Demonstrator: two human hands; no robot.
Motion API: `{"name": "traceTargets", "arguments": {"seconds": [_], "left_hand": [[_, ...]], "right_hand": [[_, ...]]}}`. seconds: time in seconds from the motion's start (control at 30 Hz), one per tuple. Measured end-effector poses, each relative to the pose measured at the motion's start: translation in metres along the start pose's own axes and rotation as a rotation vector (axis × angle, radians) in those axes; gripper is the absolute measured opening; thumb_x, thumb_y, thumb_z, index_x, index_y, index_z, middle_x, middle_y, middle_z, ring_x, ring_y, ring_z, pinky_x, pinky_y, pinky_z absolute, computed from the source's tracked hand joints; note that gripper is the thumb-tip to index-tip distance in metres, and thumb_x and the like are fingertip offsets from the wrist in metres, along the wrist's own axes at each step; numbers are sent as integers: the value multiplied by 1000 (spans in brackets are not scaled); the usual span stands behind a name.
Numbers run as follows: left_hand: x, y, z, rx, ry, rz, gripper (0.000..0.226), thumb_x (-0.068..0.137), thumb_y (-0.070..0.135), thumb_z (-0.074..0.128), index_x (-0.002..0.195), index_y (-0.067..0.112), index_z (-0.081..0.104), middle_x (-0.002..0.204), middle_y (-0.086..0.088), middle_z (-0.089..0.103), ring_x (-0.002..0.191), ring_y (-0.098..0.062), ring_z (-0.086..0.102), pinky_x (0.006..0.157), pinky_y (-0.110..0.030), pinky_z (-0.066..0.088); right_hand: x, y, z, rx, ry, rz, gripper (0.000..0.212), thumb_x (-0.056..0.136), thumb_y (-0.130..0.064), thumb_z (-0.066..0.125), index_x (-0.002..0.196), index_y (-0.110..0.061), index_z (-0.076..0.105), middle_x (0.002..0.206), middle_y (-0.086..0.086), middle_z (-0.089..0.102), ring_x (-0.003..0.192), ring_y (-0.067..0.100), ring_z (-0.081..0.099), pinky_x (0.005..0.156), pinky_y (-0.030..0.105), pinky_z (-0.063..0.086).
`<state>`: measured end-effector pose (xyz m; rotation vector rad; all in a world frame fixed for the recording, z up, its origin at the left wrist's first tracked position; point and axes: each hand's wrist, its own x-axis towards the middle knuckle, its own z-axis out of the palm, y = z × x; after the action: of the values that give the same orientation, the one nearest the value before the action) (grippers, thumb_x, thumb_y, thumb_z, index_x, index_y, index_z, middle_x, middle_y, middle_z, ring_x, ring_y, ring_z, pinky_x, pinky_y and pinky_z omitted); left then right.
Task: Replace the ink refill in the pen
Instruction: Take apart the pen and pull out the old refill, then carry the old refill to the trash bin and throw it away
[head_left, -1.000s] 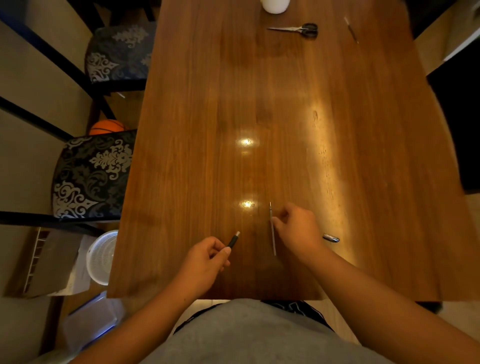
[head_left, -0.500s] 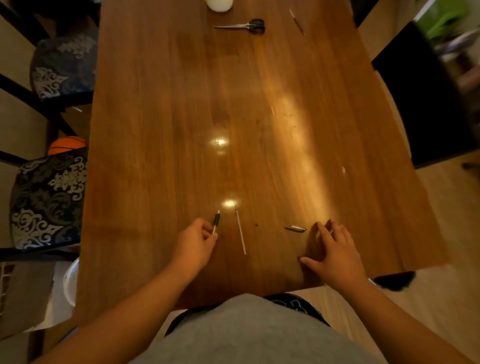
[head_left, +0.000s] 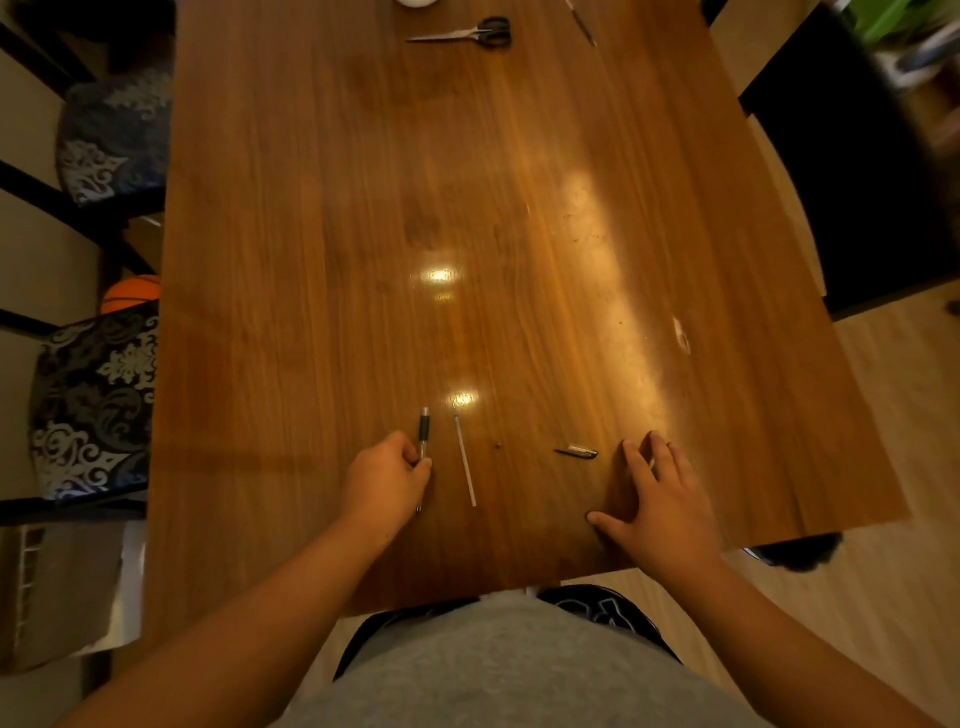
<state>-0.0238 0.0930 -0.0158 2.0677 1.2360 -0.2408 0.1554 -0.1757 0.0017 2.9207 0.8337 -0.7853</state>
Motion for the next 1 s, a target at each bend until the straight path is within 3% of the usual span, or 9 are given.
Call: {"name": "traceTargets", "arguments": {"seconds": [0.13, 0.27, 0.37, 0.43, 0.5, 0.6, 0.77, 0.87, 1.0], "left_hand": [[0, 1, 0, -10, -6, 5, 20, 85, 36, 67, 73, 31, 51, 63, 3, 63, 55, -11, 63, 50, -36, 57], [-8, 0, -8, -20, -24, 27, 25, 83, 51, 64, 74, 30, 53, 60, 2, 64, 53, -10, 63, 50, -33, 56], [-24, -3, -14, -26, -54, 56, 28, 83, 57, 60, 77, 30, 56, 63, 3, 65, 57, -12, 63, 53, -34, 56], [-41, -5, -13, -69, -168, 97, 23, 86, 54, 58, 80, 31, 58, 70, 2, 65, 61, -12, 63, 53, -31, 53], [-62, -7, -7, -103, -346, 147, 18, 89, 48, 57, 84, 32, 61, 73, 1, 65, 61, -9, 60, 51, -25, 48], [-93, -14, 16, -22, -611, 232, 16, 90, 44, 58, 84, 31, 64, 70, 6, 63, 57, 1, 56, 52, -19, 43], [-124, -32, 70, 251, -798, 325, 22, 88, 45, 56, 90, 26, 67, 90, 3, 68, 80, -10, 62, 71, -33, 53], [-131, -43, 96, 419, -803, 292, 22, 88, 43, 56, 74, 26, 57, 81, -1, 65, 77, -17, 59, 66, -33, 46], [-150, -36, 130, 540, -752, 273, 28, 88, 39, 59, 64, 29, 49, 67, 9, 54, 69, -12, 53, 56, -24, 36]], "right_hand": [[-1, 0, 0, 6, 6, -8, 104, 70, -76, 57, 153, -32, 10, 164, 3, 3, 149, 27, 2, 118, 47, 17], [-4, -1, -2, -7, -12, -9, 100, 73, -72, 59, 152, -32, 14, 164, 4, 6, 149, 28, 4, 118, 46, 18], [-23, 2, 0, 97, 74, 3, 81, 77, -62, 62, 145, -28, 33, 153, 4, 30, 139, 27, 30, 108, 44, 36], [-47, 9, 9, 291, 173, 48, 60, 82, -50, 63, 134, -26, 45, 134, 0, 47, 118, 20, 49, 91, 33, 49], [-76, 17, 23, 435, 202, 105, 41, 86, -42, 62, 122, -26, 53, 111, -8, 54, 93, 10, 57, 73, 23, 47], [-118, 34, 51, 589, 80, 216, 6, 88, -31, 64, 94, -31, 61, 86, -11, 62, 79, 9, 61, 64, 25, 47], [-181, 75, 103, 802, -185, 478, 11, 89, -26, 65, 84, -17, 67, 80, 7, 71, 72, 25, 69, 69, 37, 51], [-226, 105, 134, 912, -239, 617, 15, 91, -26, 64, 84, -12, 66, 82, 9, 70, 69, 25, 68, 63, 33, 47], [-296, 150, 172, 1029, -232, 769, 18, 92, -26, 62, 87, -9, 65, 85, 12, 69, 67, 24, 66, 60, 32, 46]]}}
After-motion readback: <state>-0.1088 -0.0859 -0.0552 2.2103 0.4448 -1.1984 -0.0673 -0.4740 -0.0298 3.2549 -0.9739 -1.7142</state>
